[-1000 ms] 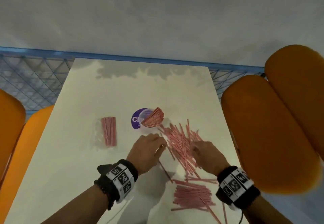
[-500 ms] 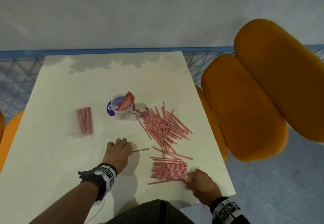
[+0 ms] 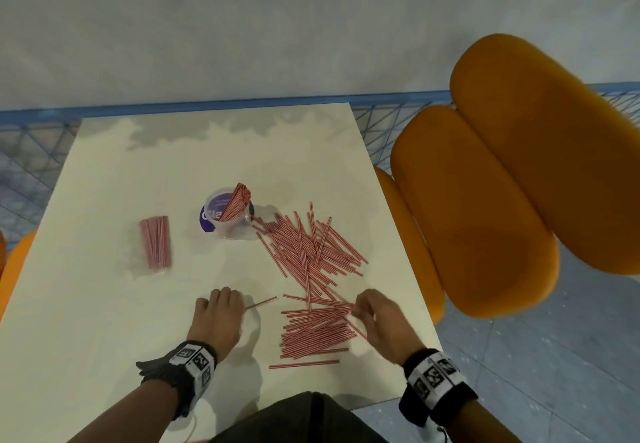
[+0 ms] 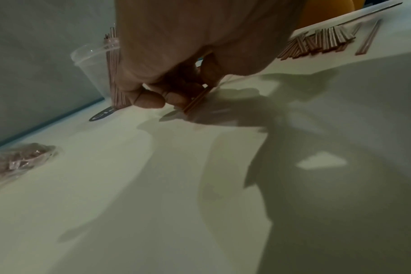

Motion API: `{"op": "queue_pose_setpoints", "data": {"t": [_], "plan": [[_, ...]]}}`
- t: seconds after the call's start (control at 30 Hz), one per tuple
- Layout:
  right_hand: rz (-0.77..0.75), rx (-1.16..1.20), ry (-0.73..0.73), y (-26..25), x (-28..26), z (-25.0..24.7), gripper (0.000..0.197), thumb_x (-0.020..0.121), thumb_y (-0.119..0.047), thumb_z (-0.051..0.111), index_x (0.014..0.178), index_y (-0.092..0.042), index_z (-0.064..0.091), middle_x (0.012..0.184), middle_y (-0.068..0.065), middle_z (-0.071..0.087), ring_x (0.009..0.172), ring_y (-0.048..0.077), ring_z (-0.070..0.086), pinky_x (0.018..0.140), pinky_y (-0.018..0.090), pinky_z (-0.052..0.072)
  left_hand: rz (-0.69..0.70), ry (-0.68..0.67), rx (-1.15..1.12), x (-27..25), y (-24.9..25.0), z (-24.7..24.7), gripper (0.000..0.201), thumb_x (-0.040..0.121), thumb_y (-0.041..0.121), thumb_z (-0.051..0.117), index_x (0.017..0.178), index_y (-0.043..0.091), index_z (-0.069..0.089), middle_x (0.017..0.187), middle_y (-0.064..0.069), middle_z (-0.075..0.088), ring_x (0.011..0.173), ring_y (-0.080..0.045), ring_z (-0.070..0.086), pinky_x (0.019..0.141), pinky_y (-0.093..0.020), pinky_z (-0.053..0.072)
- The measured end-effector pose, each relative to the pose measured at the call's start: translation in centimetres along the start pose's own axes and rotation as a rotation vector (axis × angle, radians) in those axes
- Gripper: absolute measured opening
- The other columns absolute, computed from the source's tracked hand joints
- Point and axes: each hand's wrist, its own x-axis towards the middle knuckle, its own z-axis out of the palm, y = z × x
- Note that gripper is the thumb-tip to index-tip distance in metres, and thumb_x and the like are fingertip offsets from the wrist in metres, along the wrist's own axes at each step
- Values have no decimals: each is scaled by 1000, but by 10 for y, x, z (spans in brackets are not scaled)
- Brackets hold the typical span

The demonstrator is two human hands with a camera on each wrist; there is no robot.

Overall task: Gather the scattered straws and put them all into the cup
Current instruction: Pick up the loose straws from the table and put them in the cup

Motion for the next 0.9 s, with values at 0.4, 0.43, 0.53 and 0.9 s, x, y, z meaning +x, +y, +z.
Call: {"op": "queue_pose_setpoints", "data": {"t": [0.4, 0.43, 0.53, 0.9], "plan": [[269, -68, 41, 36, -30, 30, 14, 91, -41, 60, 96, -28, 60, 93, -13, 54, 90, 10, 54, 81, 29, 52, 455, -155, -198, -23, 79, -19, 21, 90, 4, 49, 102, 22, 46, 106, 4, 53, 93, -12, 44, 85, -25, 33], [249, -72, 17, 35, -32, 35, 21, 89, -43, 61, 102, -26, 61, 95, -13, 51, 93, 11, 52, 81, 28, 50, 484, -139, -180, -21, 82, -13, 20, 90, 8, 53, 103, 22, 46, 108, 3, 55, 96, -14, 47, 86, -27, 36], [238, -76, 53, 32, -35, 43, 12, 90, -27, 63, 99, -21, 64, 94, -11, 49, 93, 14, 54, 80, 28, 50, 520, -166, -101, -18, 84, -2, 20, 94, 20, 52, 113, 19, 47, 121, -1, 55, 110, -21, 50, 93, -34, 39], [380, 12, 158, 72, -72, 14, 15, 92, -13, 60, 81, -23, 64, 86, -8, 60, 79, 7, 56, 75, 27, 51, 564, -11, -130, -18, 76, 21, 31, 62, 41, 84, 81, 40, 60, 87, 23, 61, 80, -2, 53, 67, -19, 47]]}}
